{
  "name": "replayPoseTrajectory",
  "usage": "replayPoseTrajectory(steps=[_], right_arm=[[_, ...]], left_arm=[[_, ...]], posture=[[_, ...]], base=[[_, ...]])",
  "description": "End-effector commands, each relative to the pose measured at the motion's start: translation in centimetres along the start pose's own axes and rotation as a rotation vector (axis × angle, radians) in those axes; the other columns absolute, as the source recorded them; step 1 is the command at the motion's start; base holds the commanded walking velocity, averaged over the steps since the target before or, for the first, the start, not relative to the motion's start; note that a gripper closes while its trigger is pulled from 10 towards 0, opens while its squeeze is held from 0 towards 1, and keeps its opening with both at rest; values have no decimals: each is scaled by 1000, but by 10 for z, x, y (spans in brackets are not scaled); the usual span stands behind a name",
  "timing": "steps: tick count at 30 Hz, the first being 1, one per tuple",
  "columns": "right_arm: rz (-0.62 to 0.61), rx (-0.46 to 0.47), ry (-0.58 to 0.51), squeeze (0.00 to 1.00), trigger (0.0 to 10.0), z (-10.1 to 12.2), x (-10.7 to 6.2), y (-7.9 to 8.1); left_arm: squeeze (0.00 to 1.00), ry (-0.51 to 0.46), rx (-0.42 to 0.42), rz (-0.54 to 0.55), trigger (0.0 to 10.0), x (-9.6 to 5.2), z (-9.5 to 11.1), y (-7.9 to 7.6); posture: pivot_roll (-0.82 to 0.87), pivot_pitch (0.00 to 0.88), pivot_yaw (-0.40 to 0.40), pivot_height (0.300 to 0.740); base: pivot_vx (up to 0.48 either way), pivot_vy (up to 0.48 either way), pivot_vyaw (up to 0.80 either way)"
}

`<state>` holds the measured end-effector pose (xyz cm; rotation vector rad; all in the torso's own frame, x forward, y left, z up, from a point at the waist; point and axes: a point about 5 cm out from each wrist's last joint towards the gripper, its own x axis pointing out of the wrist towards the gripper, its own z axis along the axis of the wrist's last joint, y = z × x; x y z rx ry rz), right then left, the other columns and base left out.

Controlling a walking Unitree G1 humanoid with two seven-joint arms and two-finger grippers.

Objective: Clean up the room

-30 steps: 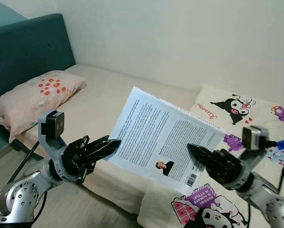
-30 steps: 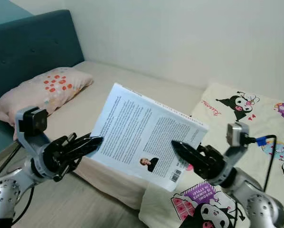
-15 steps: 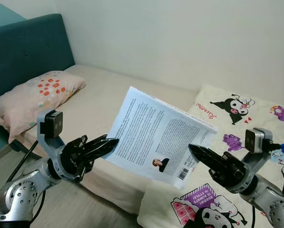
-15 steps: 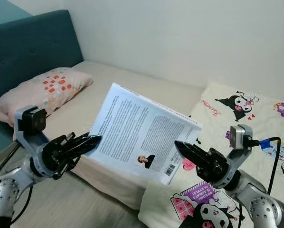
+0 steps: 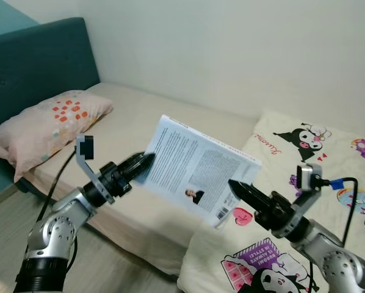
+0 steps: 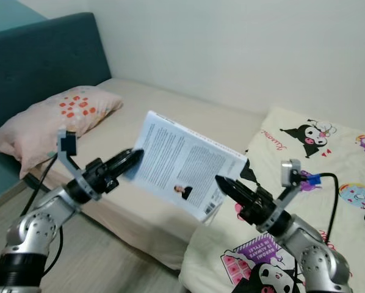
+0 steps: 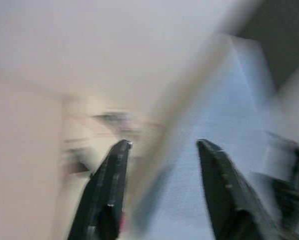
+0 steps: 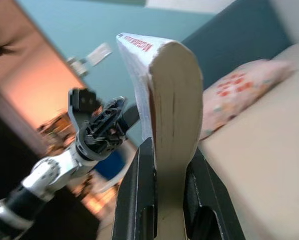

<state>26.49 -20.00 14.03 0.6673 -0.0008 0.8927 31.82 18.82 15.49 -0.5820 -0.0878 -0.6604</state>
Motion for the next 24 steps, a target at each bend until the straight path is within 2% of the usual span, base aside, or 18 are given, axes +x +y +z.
replayPoseTrajectory(steps=[1, 2, 3, 5, 6, 7, 8, 10, 11, 12, 14, 15, 17, 20, 21, 22, 24], right_arm=[[-70, -33, -56, 0, 0, 6, 0, -9], [-70, -33, -56, 0, 0, 6, 0, -9], [-102, -31, -67, 0, 0, 6, 0, -14], [-202, -18, -100, 0, 0, 6, -2, -27], [-202, -18, -100, 0, 0, 6, -2, -27], [-229, -26, -109, 0, 0, 2, -4, -31], [-247, -24, -112, 0, 0, -1, -5, -34], [-265, -31, -72, 0, 0, -15, -5, -37], [-270, -18, -60, 0, 0, -21, -5, -38], [-270, -18, -60, 0, 0, -21, -5, -38], [-288, 2, -42, 0, 0, -31, -5, -40], [-288, 2, -42, 0, 0, -31, -5, -40], [-322, 17, -10, 0, 0, -42, -7, -44], [-322, 17, -10, 0, 0, -42, -7, -44], [-345, 33, 12, 0, 0, -51, -9, -48], [-439, 70, 67, 0, 0, -69, -19, -59], [-566, 119, 142, 0, 0, -94, -35, -70]], left_arm=[[1000, -2, 11, 212, 10000, -14, -6, 27], [1000, -2, 11, 212, 10000, -14, -6, 27], [1000, 1, 17, 272, 10000, -18, -8, 34], [1000, 39, 33, 522, 10000, -38, -16, 61], [1000, 39, 33, 522, 10000, -38, -16, 61], [1000, 88, 50, 664, 10000, -53, -24, 74], [1000, 126, 62, 759, 10000, -65, -31, 82], [1000, 207, 91, 900, 10000, -89, -48, 92], [0, 239, 95, 938, 10000, -98, -57, 93], [0, 239, 95, 938, 10000, -98, -57, 93], [0, 312, 105, 1006, 10000, -114, -73, 94], [0, 312, 105, 1006, 10000, -114, -73, 94], [0, 377, 114, 1040, 10000, -125, -88, 93], [0, 377, 114, 1040, 10000, -125, -88, 93], [0, 410, 118, 1048, 10000, -129, -97, 91], [0, 469, 116, 1063, 10000, -137, -111, 88], [0, 542, 102, 1080, 10000, -147, -130, 82]], posture=[[-64, 0, -14, 721], [-64, 0, -14, 721], [-64, 0, -14, 721], [-59, 0, -15, 721], [-59, 0, -15, 721], [-53, 0, -14, 721], [-50, 0, -16, 721], [-53, 0, -16, 721], [-48, 0, -17, 721], [-48, 0, -17, 721], [-48, 0, -16, 721], [-48, 0, -16, 721], [-45, 0, -18, 721], [-45, 0, -18, 721], [-43, 0, -17, 721], [-33, 0, -18, 721], [-24, 0, -16, 721]], base=[[0, 0, 0], [0, 0, 0], [0, 0, 0], [0, 0, 0], [0, 0, 0], [0, 0, 0], [0, 0, 0], [0, 0, 756], [0, 0, 756], [0, 0, 756], [0, 0, 753], [0, 0, 756], [0, 0, 756], [0, 0, 756], [0, 0, 756], [0, 0, 756], [0, 0, 756]])
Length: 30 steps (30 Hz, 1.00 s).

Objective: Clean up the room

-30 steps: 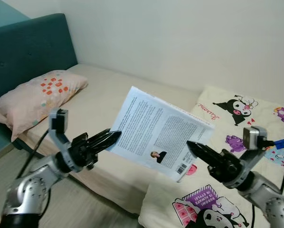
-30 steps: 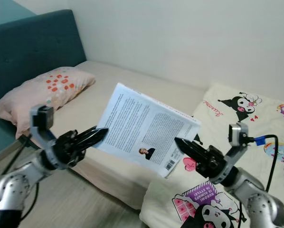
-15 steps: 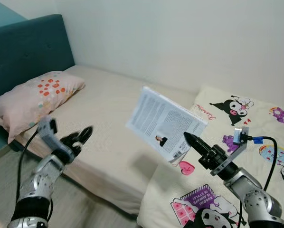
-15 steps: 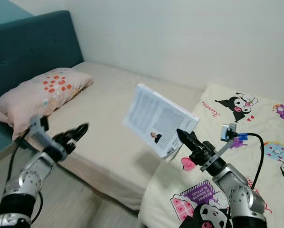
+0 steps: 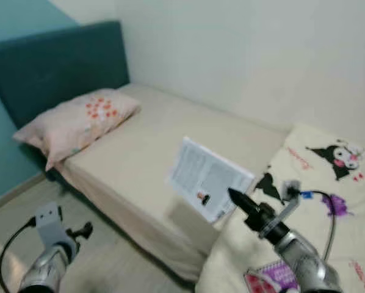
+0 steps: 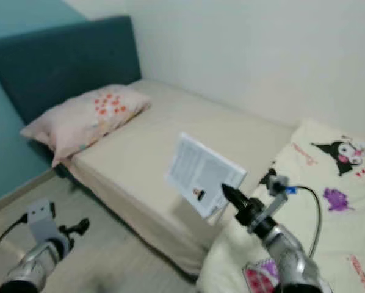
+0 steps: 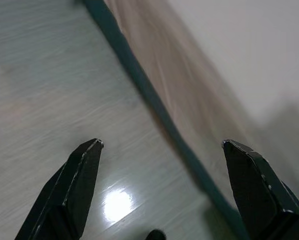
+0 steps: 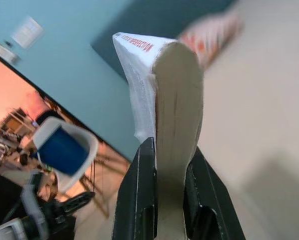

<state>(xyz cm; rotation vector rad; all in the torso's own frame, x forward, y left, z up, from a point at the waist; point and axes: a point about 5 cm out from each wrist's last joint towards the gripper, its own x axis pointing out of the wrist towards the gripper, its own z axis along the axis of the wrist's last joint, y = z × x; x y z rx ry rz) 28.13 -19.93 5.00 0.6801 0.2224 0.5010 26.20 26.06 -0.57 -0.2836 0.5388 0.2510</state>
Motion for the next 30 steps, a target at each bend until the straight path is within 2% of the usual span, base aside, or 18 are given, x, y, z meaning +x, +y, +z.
replayPoseTrajectory(steps=[1, 2, 4, 5, 6, 8, 11, 16, 17, 18, 20, 21, 22, 30], right_arm=[[-179, 35, 102, 0, 0, -32, -16, -24], [-179, 35, 102, 0, 0, -32, -16, -24], [-222, 66, 108, 0, 0, -38, -20, -29], [-222, 66, 108, 0, 0, -38, -20, -29], [-234, 73, 120, 0, 0, -43, -20, -30], [-242, 76, 135, 0, 0, -47, -19, -30], [-232, 76, 129, 0, 0, -46, -17, -29], [-173, 56, 92, 0, 0, -35, -5, -23], [-155, 33, 71, 0, 0, -29, 1, -22], [-158, 16, 68, 0, 1490, -27, 4, -22], [-163, -3, 68, 0, 1490, -25, 6, -22], [-172, 1, 75, 0, 8627, -25, 7, -22], [-192, -14, 80, 0, 10000, -24, 9, -23], [-154, -13, 40, 0, 10000, -17, 16, -18]], left_arm=[[0, 132, 31, 40, 10000, -9, -41, 5], [0, 132, 31, 40, 10000, -9, -41, 5], [0, 155, -75, 60, 10000, -12, -52, 5], [0, 155, -75, 60, 10000, -12, -52, 5], [0, 164, -113, 76, 10000, -13, -58, 5], [0, 187, -112, 88, 10000, -16, -68, 4], [0, 197, -102, 91, 10000, -17, -72, 3], [0, 208, -91, 96, 10000, -20, -77, 7], [0, 208, -77, 96, 10000, -21, -78, 9], [0, 205, -75, 95, 10000, -21, -78, 10], [0, 201, -77, 94, 10000, -21, -77, 10], [0, 200, -81, 94, 10000, -21, -77, 10], [0, 200, -81, 94, 10000, -21, -77, 10], [0, 197, -71, 92, 10000, -21, -76, 9]], posture=[[-24, 0, -16, 721], [-24, 0, -16, 721], [-19, 0, -15, 721], [-19, 0, -15, 721], [-20, 0, -13, 721], [-20, 0, -12, 721], [-16, 0, -16, 721], [-15, 0, -10, 721], [-17, 0, -14, 721], [-19, 0, -12, 721], [-19, 0, -12, 721], [-20, 0, -10, 721], [-19, 0, -10, 721], [-24, 0, -15, 721]], base=[[0, 0, 756], [0, 0, 756], [0, 0, 756], [0, 0, 756], [0, 0, 750], [0, 0, 756], [0, 0, 756], [0, 0, 756], [0, 0, 750], [259, 0, 475], [259, 0, 475], [292, 0, 0], [330, 0, 0], [382, 0, 0]])
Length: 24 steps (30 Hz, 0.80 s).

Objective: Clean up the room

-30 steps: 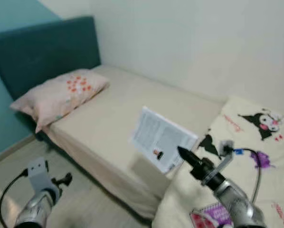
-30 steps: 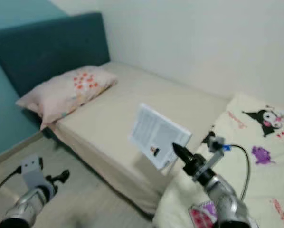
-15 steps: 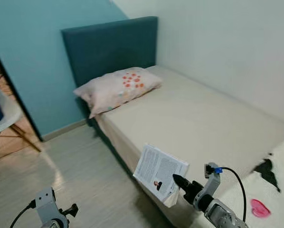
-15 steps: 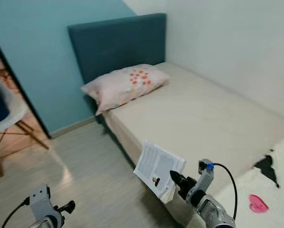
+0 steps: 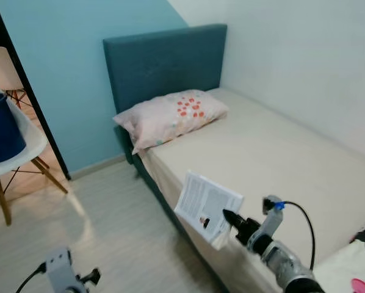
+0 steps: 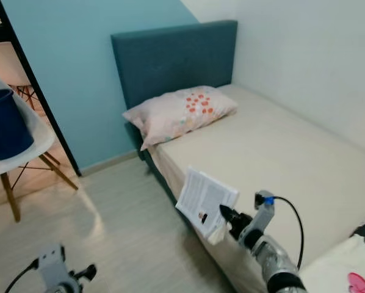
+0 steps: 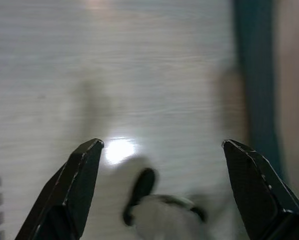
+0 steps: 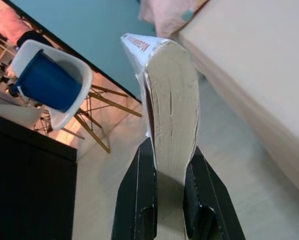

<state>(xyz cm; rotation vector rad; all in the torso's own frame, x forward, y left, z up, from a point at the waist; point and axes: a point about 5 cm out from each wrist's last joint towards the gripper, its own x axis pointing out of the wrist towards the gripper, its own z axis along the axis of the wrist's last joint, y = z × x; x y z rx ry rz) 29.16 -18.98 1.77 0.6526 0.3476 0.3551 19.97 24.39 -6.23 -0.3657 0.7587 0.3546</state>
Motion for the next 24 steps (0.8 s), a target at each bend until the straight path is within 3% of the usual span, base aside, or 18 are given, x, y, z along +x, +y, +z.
replayPoseTrajectory(steps=[1, 6, 16, 24], right_arm=[[29, -45, -46, 0, 10000, 13, 1, 2], [24, -61, -91, 0, 10000, 22, 2, 1], [45, -54, -112, 0, 10000, 25, 5, 5], [30, -69, -132, 0, 10000, 27, 5, 4]], left_arm=[[0, -17, 18, -23, 10000, 2, 5, -7], [0, -15, 26, -31, 10000, 2, 4, -10], [0, -14, 39, -38, 10000, 2, 3, -10], [0, -18, 43, -49, 10000, 3, 4, -14]], posture=[[-26, 0, -14, 721], [-28, 0, -10, 721], [-32, 0, -3, 721], [-39, 0, -2, 721]], base=[[390, 0, 756], [390, 0, 769], [394, 0, 0], [393, 0, 761]])
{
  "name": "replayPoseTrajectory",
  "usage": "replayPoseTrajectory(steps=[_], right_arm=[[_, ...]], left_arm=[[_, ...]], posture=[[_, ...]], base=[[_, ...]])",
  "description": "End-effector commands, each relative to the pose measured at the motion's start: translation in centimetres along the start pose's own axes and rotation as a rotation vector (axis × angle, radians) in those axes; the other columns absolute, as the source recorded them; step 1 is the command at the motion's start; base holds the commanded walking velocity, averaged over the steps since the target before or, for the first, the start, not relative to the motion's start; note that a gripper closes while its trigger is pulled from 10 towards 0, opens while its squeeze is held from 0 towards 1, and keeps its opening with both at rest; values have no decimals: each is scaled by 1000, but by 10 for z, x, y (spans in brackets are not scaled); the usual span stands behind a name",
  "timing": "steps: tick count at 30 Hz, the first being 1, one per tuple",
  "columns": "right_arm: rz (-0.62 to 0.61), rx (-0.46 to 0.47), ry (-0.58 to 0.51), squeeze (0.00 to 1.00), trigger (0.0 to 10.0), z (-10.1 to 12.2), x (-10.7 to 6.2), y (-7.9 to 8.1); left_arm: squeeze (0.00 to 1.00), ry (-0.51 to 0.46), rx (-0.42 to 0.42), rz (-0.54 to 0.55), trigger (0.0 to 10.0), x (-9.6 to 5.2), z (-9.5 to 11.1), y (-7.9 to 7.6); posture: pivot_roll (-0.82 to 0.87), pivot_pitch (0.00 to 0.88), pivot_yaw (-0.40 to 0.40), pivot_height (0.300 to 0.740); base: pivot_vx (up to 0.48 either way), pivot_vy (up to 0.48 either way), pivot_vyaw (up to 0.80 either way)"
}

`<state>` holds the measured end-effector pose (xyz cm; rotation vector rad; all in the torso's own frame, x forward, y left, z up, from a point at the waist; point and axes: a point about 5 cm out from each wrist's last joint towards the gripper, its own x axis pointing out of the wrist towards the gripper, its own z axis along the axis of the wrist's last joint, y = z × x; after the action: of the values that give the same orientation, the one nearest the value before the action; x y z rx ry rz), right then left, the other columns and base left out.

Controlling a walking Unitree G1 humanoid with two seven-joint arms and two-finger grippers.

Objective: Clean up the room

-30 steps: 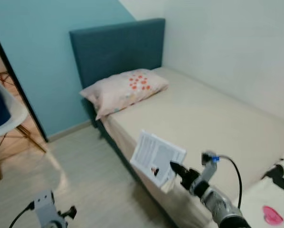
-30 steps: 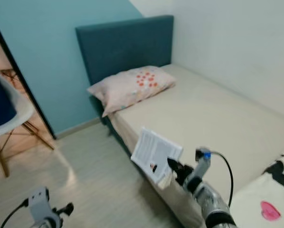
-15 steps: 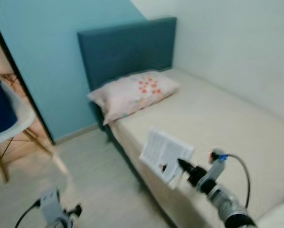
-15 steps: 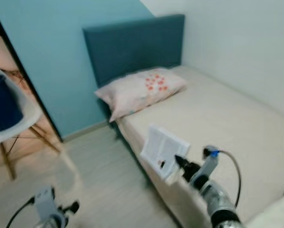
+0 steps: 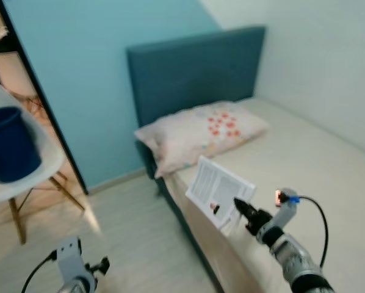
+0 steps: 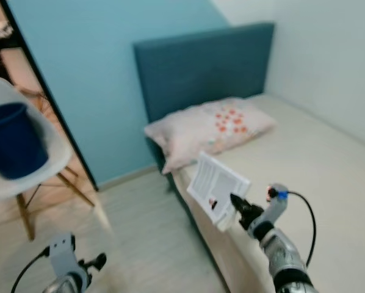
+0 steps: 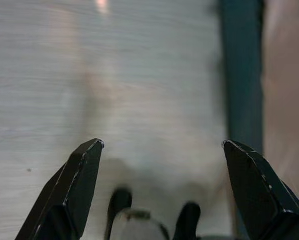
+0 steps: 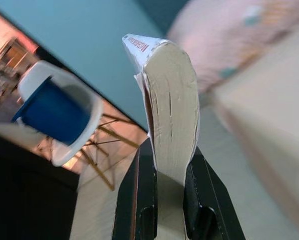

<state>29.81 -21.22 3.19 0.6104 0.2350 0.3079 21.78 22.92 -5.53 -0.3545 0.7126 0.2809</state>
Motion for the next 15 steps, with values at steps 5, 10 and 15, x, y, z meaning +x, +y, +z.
replayPoseTrajectory(steps=[5, 10, 15], right_arm=[[-16, 14, -1, 0, 10000, 1, 8, 5], [-58, 23, -15, 0, 10000, 2, 7, 2], [-96, 35, -26, 0, 10000, 2, 7, 0]], left_arm=[[0, 25, 11, 12, 10000, -2, -7, 5], [0, 23, 11, 5, 10000, -1, -6, 2], [0, 18, 16, -21, 10000, 1, -3, -6]], posture=[[-50, 0, -8, 721], [-57, 0, -10, 721], [-58, 0, -13, 721]], base=[[391, 0, 0], [392, 0, 0], [379, 0, 0]])
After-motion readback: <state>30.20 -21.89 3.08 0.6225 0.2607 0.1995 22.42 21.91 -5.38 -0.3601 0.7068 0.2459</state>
